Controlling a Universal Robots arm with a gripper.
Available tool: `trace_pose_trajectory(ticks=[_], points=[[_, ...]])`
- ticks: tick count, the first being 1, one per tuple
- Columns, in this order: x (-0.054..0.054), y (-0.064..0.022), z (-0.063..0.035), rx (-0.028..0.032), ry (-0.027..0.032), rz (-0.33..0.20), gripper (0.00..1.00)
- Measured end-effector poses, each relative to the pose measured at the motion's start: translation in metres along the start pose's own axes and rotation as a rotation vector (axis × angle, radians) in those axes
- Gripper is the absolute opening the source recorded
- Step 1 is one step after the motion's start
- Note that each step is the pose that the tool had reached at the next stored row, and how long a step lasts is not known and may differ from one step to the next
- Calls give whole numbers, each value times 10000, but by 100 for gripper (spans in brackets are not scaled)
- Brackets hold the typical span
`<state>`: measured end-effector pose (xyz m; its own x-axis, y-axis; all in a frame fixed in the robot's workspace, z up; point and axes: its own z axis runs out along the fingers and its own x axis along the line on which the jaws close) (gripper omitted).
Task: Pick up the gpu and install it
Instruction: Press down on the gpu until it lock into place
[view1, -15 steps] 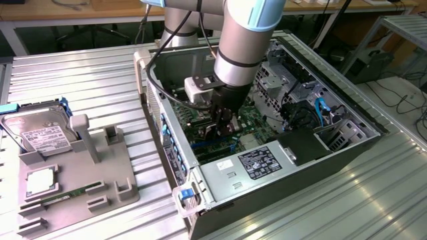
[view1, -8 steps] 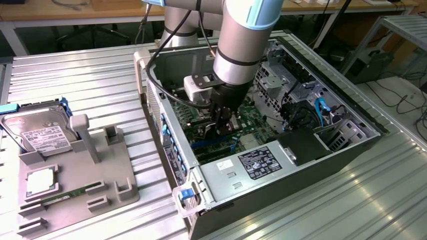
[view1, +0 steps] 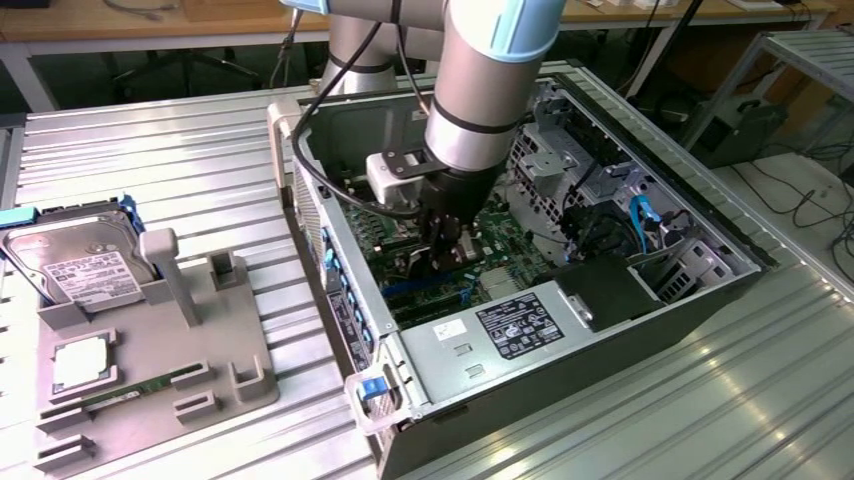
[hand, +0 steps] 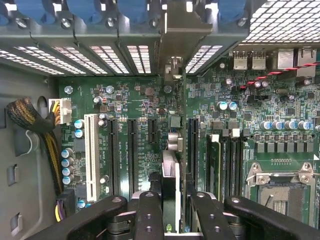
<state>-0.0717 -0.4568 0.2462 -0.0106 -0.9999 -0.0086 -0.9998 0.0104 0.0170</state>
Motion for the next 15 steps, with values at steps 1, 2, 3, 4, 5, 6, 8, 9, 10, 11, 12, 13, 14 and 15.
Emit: trace_pose_trajectory(ticks=[1, 2, 3, 4, 5, 6, 8, 9, 10, 11, 12, 13, 14, 15], points=[[0, 1, 7, -1, 0, 0, 27], [0, 1, 12, -1, 1, 1, 27], [0, 1, 17, -1, 1, 0, 27], [0, 1, 22, -1, 1, 0, 27], [0, 1, 27, -2, 2, 1, 27], [1, 1, 33, -3, 2, 1, 27], [1, 1, 46, -6, 2, 1, 27], [1, 1, 53, -8, 4, 1, 27], [1, 1, 60, -11, 5, 2, 27], [1, 1, 66, -13, 4, 2, 27], [1, 1, 69, -14, 4, 2, 27], [1, 1, 70, -14, 5, 2, 27], [1, 1, 70, -14, 3, 1, 27], [1, 1, 71, -13, 2, 1, 27]])
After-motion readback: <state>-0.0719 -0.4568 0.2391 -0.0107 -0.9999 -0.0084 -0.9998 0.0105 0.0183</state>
